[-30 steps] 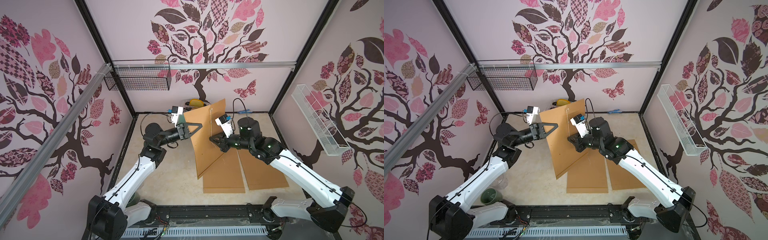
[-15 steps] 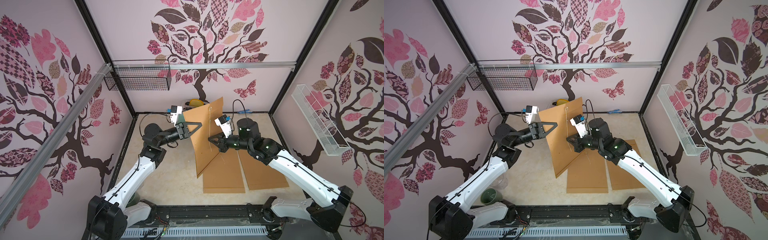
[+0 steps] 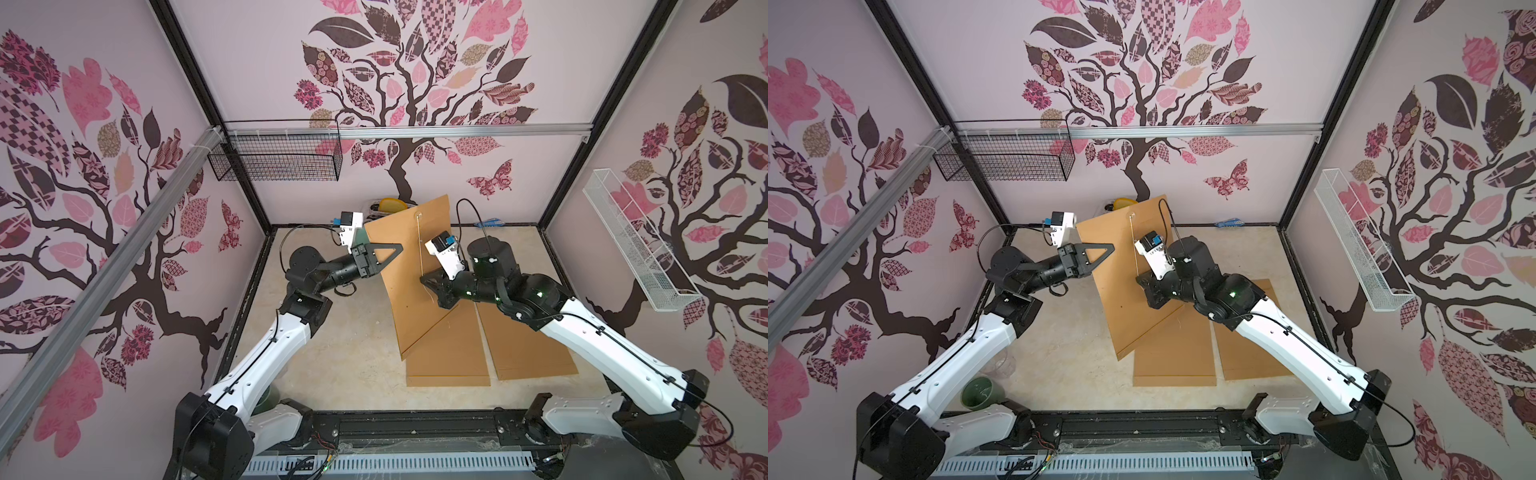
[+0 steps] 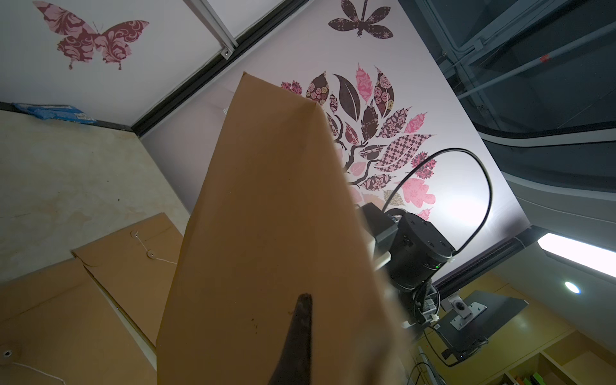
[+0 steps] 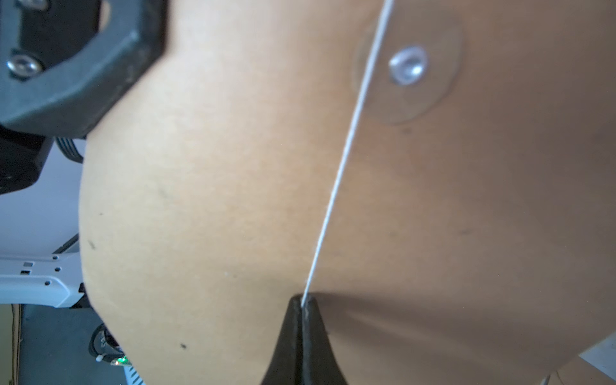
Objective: Close the mouth of the file bag
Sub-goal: Close the file bag.
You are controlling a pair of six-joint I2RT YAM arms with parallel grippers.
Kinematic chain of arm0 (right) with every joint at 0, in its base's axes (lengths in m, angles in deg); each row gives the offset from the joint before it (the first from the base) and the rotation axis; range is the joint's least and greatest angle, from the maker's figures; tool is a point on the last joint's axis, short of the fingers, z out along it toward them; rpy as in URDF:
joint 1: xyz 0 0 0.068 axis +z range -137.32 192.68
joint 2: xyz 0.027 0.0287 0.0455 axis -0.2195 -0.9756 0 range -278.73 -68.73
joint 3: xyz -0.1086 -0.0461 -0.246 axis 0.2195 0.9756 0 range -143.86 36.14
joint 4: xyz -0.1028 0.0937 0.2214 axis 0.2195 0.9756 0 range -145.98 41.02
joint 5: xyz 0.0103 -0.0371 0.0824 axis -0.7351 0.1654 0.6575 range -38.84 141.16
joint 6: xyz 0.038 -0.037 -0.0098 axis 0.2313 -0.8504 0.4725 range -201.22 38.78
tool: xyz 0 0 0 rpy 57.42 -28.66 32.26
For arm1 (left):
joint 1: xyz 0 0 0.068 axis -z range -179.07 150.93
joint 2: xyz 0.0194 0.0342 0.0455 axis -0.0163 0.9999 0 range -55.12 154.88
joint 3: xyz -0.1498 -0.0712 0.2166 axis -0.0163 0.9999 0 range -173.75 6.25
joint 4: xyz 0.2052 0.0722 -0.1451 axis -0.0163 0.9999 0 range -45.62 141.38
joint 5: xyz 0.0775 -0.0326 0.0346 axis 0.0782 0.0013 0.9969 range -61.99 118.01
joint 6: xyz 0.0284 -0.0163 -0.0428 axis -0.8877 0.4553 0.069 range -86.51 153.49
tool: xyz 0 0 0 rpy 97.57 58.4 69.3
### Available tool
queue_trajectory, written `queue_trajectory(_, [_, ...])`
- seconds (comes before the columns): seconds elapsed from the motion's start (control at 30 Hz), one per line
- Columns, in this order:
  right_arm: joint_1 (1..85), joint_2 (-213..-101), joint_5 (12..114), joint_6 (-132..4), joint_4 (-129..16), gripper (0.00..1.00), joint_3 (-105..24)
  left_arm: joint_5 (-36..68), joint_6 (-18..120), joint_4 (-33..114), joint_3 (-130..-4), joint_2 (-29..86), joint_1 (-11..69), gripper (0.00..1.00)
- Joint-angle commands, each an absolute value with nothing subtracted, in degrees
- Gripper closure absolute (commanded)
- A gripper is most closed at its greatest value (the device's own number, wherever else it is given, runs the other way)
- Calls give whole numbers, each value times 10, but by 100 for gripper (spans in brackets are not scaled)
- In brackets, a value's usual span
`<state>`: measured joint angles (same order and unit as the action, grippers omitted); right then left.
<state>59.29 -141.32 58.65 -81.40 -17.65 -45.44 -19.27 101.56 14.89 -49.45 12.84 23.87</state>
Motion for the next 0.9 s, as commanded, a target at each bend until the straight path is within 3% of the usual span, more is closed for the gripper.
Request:
queue_trajectory(0.0, [616, -1427, 514, -838, -145, 100, -483, -178, 990, 173, -505, 112, 240, 100])
queue_trajectory(0.07, [635, -1433, 452, -848, -141, 100, -493, -169, 971, 207, -507, 106, 240, 100])
queue_trajectory(0.27, [642, -1456, 421, -848, -141, 100, -510, -166, 991, 182, -499, 112, 240, 100])
queue_trajectory(0.87, [680, -1467, 429, -869, -127, 100, -526, -167, 980, 204, -507, 123, 240, 100])
